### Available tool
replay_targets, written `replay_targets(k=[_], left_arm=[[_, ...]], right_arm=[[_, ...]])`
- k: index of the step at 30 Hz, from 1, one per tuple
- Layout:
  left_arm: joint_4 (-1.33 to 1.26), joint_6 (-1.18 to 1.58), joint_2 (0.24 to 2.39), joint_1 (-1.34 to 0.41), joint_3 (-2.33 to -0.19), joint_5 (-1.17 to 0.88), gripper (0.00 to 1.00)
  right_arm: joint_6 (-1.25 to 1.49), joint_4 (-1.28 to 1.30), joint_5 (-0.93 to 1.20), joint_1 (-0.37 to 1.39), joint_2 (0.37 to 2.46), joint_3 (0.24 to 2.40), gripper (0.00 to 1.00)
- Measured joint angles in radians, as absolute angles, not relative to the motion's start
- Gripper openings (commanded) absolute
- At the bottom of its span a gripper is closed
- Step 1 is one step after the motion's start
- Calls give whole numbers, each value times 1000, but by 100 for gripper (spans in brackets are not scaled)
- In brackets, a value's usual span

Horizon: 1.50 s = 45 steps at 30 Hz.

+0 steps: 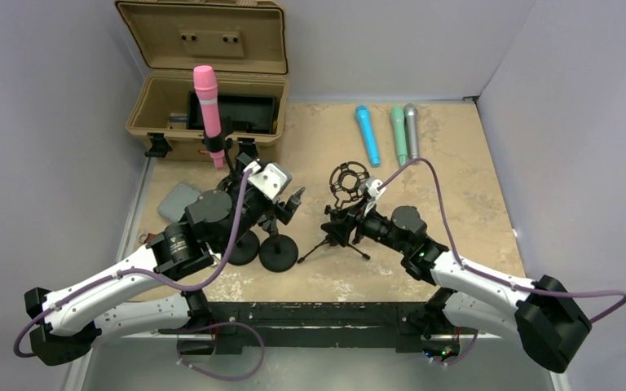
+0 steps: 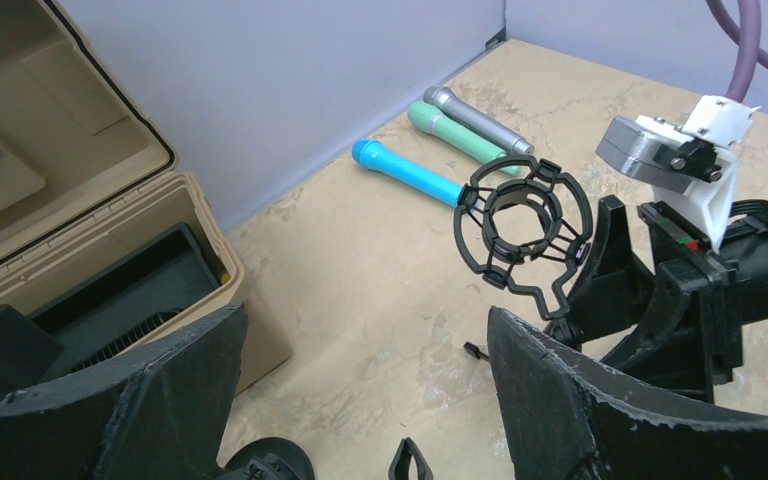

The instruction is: Remove the microphone from the stand

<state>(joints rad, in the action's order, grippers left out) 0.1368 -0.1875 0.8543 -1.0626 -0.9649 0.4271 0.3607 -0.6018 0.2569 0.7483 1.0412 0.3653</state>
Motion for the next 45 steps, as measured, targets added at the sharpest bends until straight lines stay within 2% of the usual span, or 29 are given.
replay_targets(k=[2,6,9,20,29,39,45], left_arm=[[137,-187,856,-1063,-965,427,87],[137,-187,861,-1063,-965,427,87],[137,-187,865,-1063,-965,427,87],[136,-214,852,-1063,-965,476,89],[140,-239,830,-1039,-981,601,99],[275,-87,841,-713,-1177,691,100],[400,81,913,-418,-1354,562,100]], right_arm=[[375,-550,252,752,995,362,57],[404,-452,227,753,888,361,72],[432,-402,207,753,863,361,79],[570,-30,33,756,790,477,81],[614,95,-93,757,643,559,82],[582,128,-126,757,580,606,81],[567,136,-139,757,526,607,81]])
